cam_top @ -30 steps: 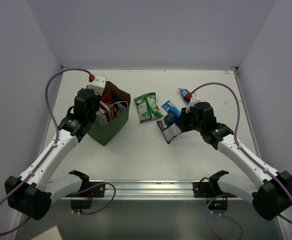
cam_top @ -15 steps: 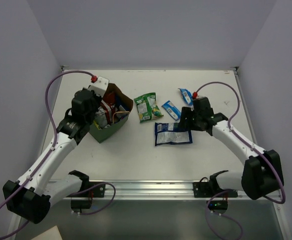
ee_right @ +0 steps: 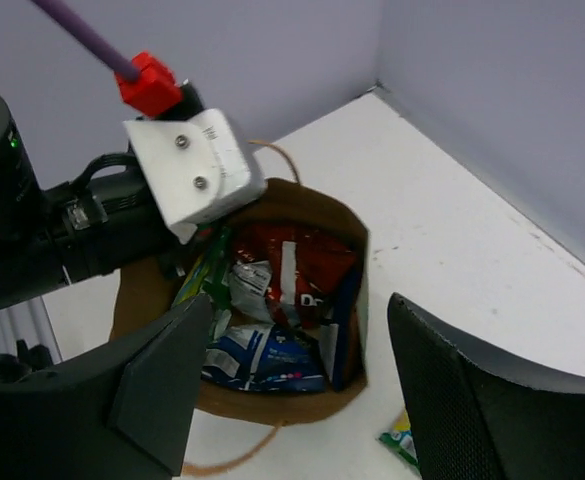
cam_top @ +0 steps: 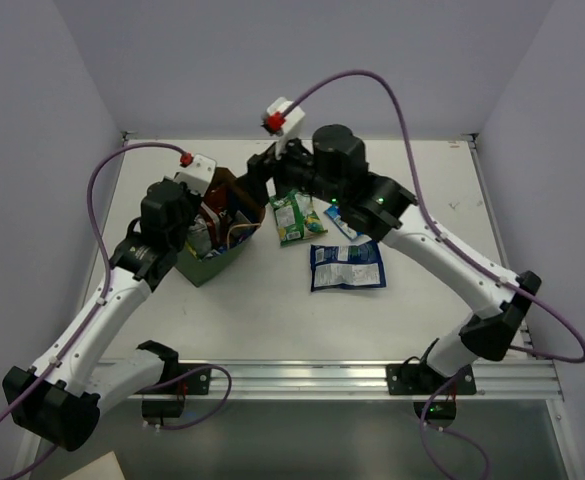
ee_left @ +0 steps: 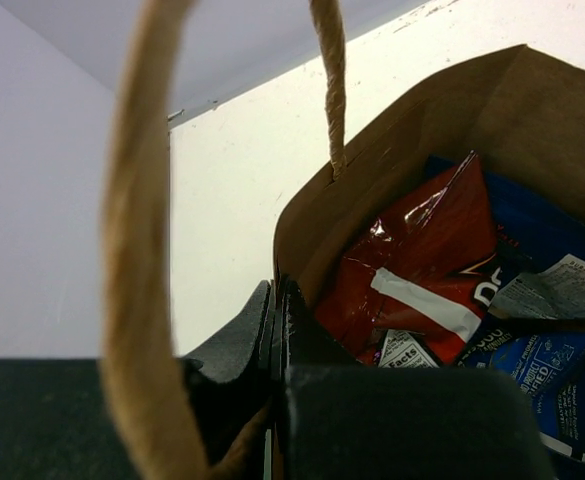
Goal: Take the snacks out of the paper bag
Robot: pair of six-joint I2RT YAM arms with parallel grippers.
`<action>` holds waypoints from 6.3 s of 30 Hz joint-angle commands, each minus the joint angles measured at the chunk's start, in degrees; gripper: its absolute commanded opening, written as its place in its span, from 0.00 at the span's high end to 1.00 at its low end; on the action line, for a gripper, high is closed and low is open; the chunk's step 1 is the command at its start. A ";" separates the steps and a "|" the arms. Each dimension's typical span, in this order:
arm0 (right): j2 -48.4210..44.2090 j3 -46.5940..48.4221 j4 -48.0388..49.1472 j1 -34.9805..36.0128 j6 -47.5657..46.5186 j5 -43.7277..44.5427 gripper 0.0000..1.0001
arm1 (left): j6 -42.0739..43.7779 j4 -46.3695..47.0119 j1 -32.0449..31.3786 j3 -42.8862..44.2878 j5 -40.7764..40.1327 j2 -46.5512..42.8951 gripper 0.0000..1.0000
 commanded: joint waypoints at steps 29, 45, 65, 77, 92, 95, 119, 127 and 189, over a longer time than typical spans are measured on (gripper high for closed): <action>14.53 -12.30 21.46 2.39 -2.85 -0.26 0.23 | -10.51 -5.25 0.07 4.44 5.40 -3.12 1.00; 25.52 -5.35 23.48 3.35 -1.45 -10.65 0.19 | -16.31 -4.20 -0.02 7.35 7.43 0.58 1.00; 15.96 -7.02 22.26 3.18 -8.12 -15.56 1.00 | -16.05 -5.78 0.07 6.91 0.32 1.01 1.00; -0.57 -11.77 23.13 2.30 -9.97 -14.17 1.00 | -16.40 -5.69 0.16 8.32 -3.47 2.78 1.00; -4.80 -4.93 24.36 -1.22 -6.72 -9.16 1.00 | -16.31 -6.66 0.42 6.30 -2.41 1.11 1.00; -5.85 -3.07 25.42 -1.48 -6.45 -5.12 1.00 | -16.14 -6.22 0.51 5.68 -3.64 0.75 1.00; -30.65 -47.79 5.22 -39.60 15.94 23.47 1.00 | -9.29 -1.12 0.51 6.30 -9.97 2.07 1.00; -4.92 -37.80 5.65 -54.56 21.41 12.20 0.99 | -7.26 0.81 0.42 6.21 -5.76 2.60 1.00; 30.53 3.96 2.65 -2.54 -9.70 -2.56 0.34 | -9.54 -7.10 0.33 8.32 12.78 -2.23 1.00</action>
